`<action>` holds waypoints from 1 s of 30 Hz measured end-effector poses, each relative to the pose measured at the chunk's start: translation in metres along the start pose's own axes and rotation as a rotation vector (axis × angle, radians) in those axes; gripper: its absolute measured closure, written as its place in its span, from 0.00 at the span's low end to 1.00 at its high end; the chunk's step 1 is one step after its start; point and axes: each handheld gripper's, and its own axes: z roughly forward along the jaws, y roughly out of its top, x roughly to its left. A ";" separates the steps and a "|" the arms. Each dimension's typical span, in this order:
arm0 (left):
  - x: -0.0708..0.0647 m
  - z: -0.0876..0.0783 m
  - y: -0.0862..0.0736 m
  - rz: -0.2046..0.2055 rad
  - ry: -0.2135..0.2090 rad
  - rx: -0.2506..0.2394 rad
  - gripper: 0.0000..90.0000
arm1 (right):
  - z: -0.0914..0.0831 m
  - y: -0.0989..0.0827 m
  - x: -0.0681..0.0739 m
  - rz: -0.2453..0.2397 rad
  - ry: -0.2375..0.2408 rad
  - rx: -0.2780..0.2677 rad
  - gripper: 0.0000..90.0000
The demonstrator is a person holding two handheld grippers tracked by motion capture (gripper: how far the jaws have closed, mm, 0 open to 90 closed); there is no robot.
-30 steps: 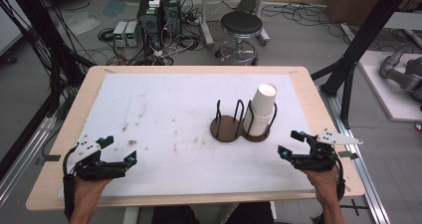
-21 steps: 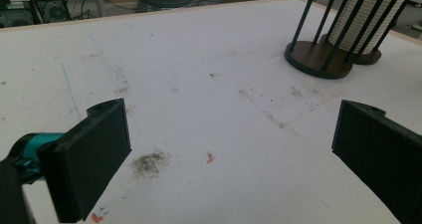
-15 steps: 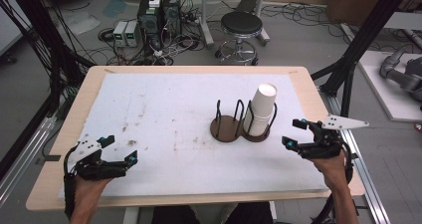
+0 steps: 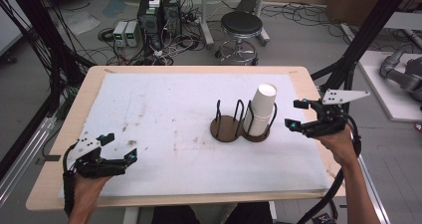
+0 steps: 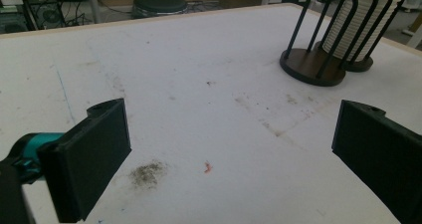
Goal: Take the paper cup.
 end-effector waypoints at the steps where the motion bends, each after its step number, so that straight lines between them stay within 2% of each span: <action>1: 0.000 0.000 0.000 0.000 0.000 0.000 0.02 | 0.000 0.000 0.000 0.000 0.000 0.000 0.17; 3: 0.000 0.000 0.000 0.001 0.001 0.000 0.02 | 0.001 0.013 -0.009 -0.021 0.011 0.035 0.17; 9: 0.000 0.000 0.002 0.004 -0.005 -0.003 0.02 | 0.000 0.033 -0.023 -0.033 0.027 0.060 0.17; 22: -0.003 0.005 0.002 0.017 -0.016 0.012 0.02 | 0.004 0.069 -0.036 -0.066 0.056 0.145 0.17; 25: -0.002 0.005 0.001 0.022 -0.018 0.018 0.02 | 0.010 0.079 -0.040 -0.080 0.054 0.195 0.17; 28: -0.002 0.006 0.001 0.022 -0.020 0.019 0.02 | 0.015 0.087 -0.041 -0.094 0.065 0.216 0.17; 30: -0.003 0.007 0.001 0.026 -0.020 0.023 0.02 | 0.020 0.092 -0.043 -0.095 0.056 0.249 0.17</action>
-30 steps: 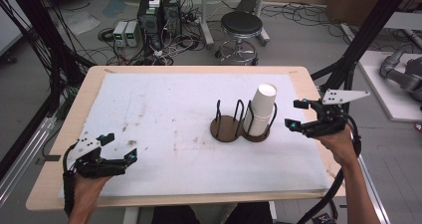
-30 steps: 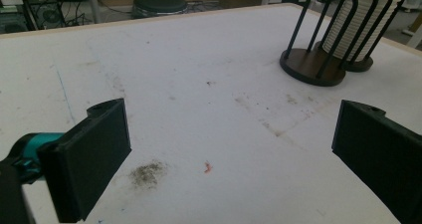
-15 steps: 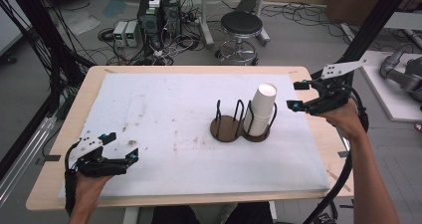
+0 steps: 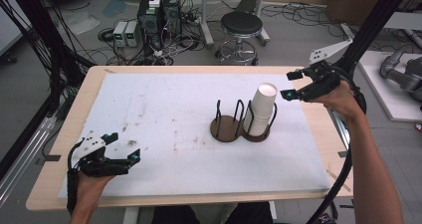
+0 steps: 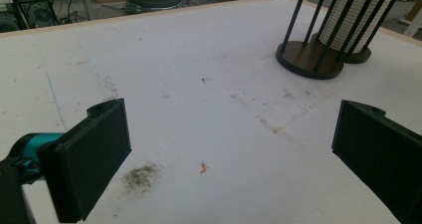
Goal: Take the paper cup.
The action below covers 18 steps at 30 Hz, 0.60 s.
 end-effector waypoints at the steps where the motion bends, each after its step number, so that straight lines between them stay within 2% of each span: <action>1: 0.000 0.000 0.000 0.000 0.000 0.000 0.02 | 0.000 0.000 0.000 0.000 0.000 0.000 0.17; 2: 0.000 0.000 0.000 0.001 0.001 0.000 0.02 | 0.004 0.005 -0.002 -0.008 0.000 0.029 0.17; 6: -0.001 0.001 0.000 0.005 -0.003 0.002 0.02 | 0.009 0.011 -0.003 -0.023 0.007 0.058 0.17; 12: -0.002 0.002 0.000 0.010 -0.008 0.005 0.02 | 0.022 0.023 -0.002 -0.054 0.033 0.147 0.17; 18: -0.003 0.003 0.000 0.013 -0.010 0.008 0.02 | 0.033 0.032 -0.002 -0.084 0.029 0.207 0.17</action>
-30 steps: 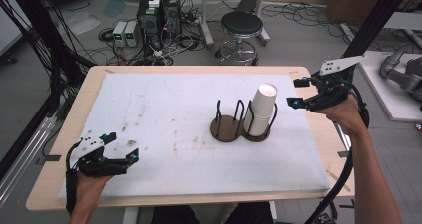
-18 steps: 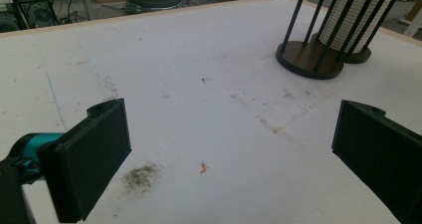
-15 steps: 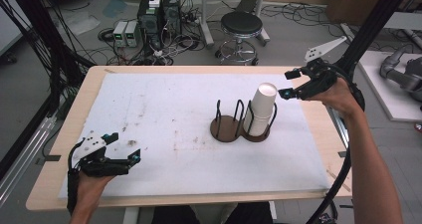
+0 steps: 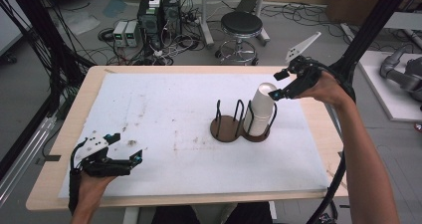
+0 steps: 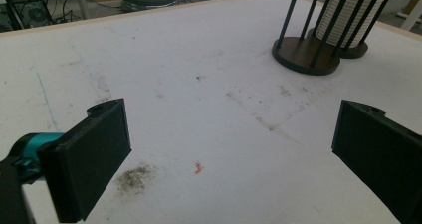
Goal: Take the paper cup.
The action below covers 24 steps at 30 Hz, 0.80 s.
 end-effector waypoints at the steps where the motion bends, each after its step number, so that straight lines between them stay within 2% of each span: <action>1: 0.000 0.000 0.000 0.001 -0.001 0.000 0.02 | 0.000 0.000 0.000 0.000 0.000 0.000 0.17; 2: -0.001 -0.001 0.000 0.005 -0.002 0.001 0.02 | 0.001 0.004 0.000 -0.016 0.001 0.026 0.17; 4: 0.000 -0.001 0.000 0.008 0.000 0.005 0.02 | 0.002 0.007 0.001 -0.030 0.005 0.042 0.17; 8: 0.000 -0.001 0.000 0.007 0.003 0.006 0.02 | 0.004 0.015 0.001 -0.041 0.001 0.096 0.17; 11: 0.000 -0.001 -0.001 0.007 0.001 0.008 0.02 | 0.008 0.019 0.002 -0.057 -0.014 0.120 0.17; 12: 0.000 -0.001 -0.001 0.007 0.001 0.008 0.02 | 0.010 0.020 0.002 -0.061 -0.005 0.124 0.17; 17: -0.002 -0.001 0.000 0.012 -0.004 0.008 0.02 | 0.020 0.019 0.001 -0.049 -0.004 0.197 0.17; 21: -0.002 0.000 0.000 0.009 -0.004 0.007 0.02 | 0.026 0.021 0.005 -0.066 0.013 0.216 0.17; 24: -0.002 0.000 0.000 0.014 -0.007 0.009 0.02 | 0.031 0.022 0.005 -0.068 0.007 0.233 0.17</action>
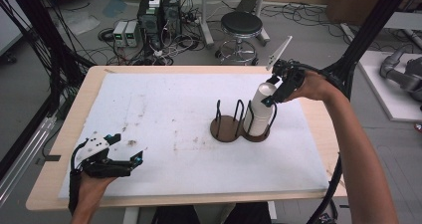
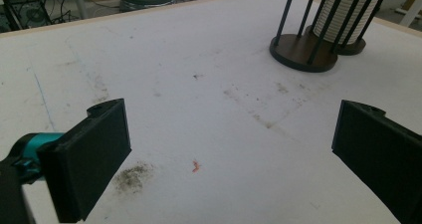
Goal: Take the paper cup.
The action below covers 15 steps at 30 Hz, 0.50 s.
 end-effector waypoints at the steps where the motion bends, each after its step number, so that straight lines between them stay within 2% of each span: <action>1: 0.000 0.000 0.000 0.000 0.000 0.000 0.02 | 0.000 0.000 0.000 0.000 0.000 0.000 0.17; 2: 0.000 0.000 0.000 0.001 0.001 -0.001 0.02 | 0.001 0.001 0.000 -0.001 0.002 0.006 0.17; 4: 0.000 0.000 0.000 0.000 0.000 -0.001 0.02 | 0.004 0.002 0.000 -0.009 0.010 0.021 0.26; 9: 0.000 0.000 0.000 0.001 0.001 -0.003 0.02 | 0.004 0.003 0.000 -0.006 0.003 0.022 0.28; 15: 0.000 -0.001 0.001 0.000 0.003 -0.007 0.02 | 0.004 0.003 0.000 -0.007 -0.018 0.032 0.36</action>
